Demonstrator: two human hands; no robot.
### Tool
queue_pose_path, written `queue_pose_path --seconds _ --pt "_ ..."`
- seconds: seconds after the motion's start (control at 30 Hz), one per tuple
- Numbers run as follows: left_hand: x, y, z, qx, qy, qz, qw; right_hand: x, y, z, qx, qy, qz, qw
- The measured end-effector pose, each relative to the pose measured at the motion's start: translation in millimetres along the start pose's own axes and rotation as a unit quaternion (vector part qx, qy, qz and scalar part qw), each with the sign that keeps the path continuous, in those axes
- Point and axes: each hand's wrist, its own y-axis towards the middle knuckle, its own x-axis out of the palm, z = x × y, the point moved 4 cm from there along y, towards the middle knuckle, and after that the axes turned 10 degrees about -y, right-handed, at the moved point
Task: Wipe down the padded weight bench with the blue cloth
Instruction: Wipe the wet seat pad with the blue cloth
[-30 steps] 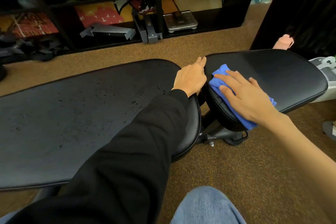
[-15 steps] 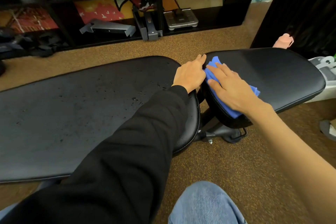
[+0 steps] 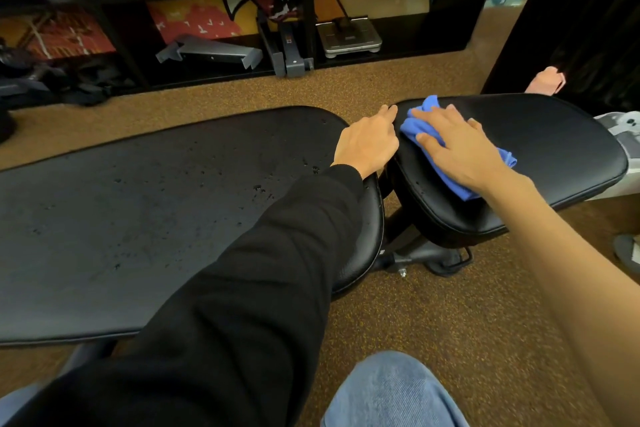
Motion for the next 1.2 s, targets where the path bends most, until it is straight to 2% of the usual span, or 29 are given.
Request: queue_pose_path --seconds 0.3,0.43,0.63,0.73,0.83,1.07,1.2 --pt "-2.2 -0.4 -0.1 0.006 -0.020 0.007 1.000 -15.8 -80.5 -17.0 -0.132 0.065 -0.045 0.988" --pt "-2.2 -1.9 0.4 0.007 -0.029 0.009 1.000 -28.8 -83.5 19.5 -0.065 0.123 -0.013 0.990" --pt "-1.6 -1.6 1.0 0.003 -0.022 0.014 1.000 -22.4 -40.2 40.0 0.067 0.085 0.035 0.994" --pt "-1.2 -1.0 0.1 0.004 -0.025 0.015 1.000 -10.2 -23.8 24.2 0.087 -0.003 0.051 0.995" --pt "-0.5 -0.1 -0.9 0.004 -0.029 0.013 0.999 -3.1 -25.1 6.1 0.059 -0.035 0.046 0.997" --pt "-1.8 0.1 -1.3 0.007 -0.031 0.009 0.999 -9.5 -72.8 -13.5 -0.092 0.041 -0.016 0.995" --pt "-2.3 -0.9 -0.6 0.009 -0.028 0.007 1.000 -23.4 -95.6 21.5 -0.069 0.078 -0.002 0.995"
